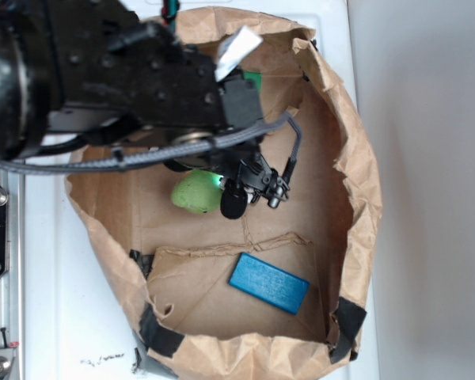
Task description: Grab the green animal.
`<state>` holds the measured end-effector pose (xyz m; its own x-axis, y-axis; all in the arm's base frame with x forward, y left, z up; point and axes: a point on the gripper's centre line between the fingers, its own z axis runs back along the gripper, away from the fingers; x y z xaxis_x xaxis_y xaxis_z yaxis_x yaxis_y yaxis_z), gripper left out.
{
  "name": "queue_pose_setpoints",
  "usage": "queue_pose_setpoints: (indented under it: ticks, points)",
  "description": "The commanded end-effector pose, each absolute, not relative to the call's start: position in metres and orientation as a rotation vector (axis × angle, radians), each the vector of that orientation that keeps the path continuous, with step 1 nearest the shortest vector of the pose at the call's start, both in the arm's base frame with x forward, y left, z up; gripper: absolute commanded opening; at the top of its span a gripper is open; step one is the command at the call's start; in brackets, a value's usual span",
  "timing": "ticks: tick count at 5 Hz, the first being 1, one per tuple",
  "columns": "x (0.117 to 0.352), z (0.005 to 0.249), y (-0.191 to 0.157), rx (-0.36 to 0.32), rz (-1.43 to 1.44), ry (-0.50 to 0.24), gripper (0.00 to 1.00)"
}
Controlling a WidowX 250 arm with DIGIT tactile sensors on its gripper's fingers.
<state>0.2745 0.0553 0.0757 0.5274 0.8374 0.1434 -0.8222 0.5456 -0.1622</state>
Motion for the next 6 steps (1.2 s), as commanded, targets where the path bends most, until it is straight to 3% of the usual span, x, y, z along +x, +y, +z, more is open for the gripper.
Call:
queue_pose_setpoints:
  ticks: [1,2,3,6]
  points:
    - [0.265,0.095,0.063,-0.11,0.72,-0.315,0.0]
    - [0.259,0.096,0.054,-0.147,0.58,-0.387,0.0]
    - [0.268,0.099,0.045,-0.184,0.499,-0.448,0.0]
    - [0.29,0.12,0.022,-0.11,0.412,-0.359,0.0]
